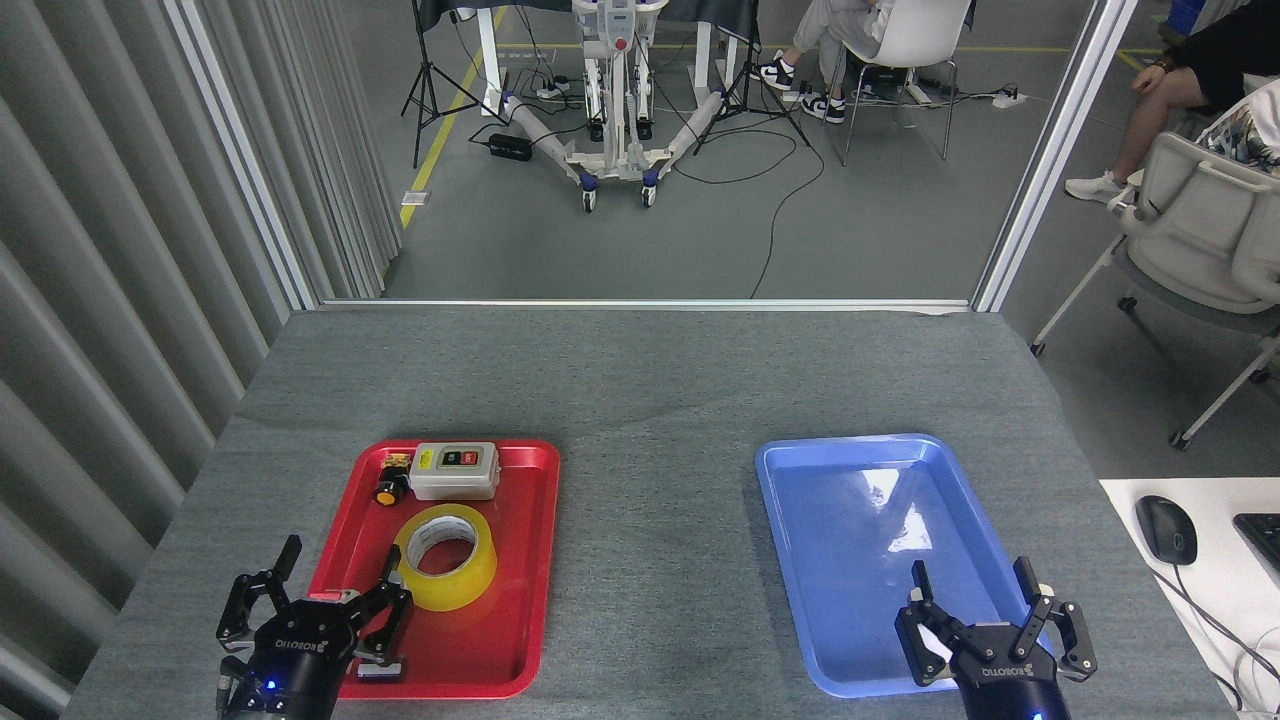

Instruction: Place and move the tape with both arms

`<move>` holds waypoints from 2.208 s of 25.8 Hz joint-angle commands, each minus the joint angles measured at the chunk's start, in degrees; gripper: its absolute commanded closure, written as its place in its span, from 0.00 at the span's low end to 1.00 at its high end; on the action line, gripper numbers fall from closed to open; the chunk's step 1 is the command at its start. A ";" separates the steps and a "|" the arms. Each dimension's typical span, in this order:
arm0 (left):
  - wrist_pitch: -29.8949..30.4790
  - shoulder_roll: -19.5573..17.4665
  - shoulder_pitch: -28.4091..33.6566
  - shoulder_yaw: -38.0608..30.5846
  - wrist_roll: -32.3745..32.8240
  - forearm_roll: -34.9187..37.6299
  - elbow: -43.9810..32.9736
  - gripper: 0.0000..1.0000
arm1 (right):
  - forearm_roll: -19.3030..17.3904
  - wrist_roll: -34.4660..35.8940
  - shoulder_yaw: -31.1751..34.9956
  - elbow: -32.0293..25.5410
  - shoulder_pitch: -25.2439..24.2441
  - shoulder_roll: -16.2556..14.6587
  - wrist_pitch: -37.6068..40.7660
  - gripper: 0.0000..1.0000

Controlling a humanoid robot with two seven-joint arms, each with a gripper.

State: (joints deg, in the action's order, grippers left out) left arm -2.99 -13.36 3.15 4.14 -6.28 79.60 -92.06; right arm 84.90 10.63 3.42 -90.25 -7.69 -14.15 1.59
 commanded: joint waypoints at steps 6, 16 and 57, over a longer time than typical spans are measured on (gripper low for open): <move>-0.97 0.79 -1.21 -0.01 0.13 0.12 -0.05 0.01 | -0.17 0.00 0.27 0.07 0.04 0.18 -0.54 0.00; -1.32 0.88 -0.42 -0.01 -0.66 0.21 -0.49 0.01 | -0.17 0.36 1.50 0.07 0.30 2.81 -0.27 0.00; 0.00 -0.09 -2.62 4.47 -1.54 0.03 -4.80 0.00 | 0.71 -3.07 1.24 -0.37 -0.22 3.52 -0.71 0.00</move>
State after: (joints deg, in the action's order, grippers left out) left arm -4.37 -13.11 0.18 8.34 -8.39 79.73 -96.60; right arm 85.59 7.44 4.66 -90.61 -7.94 -10.42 0.85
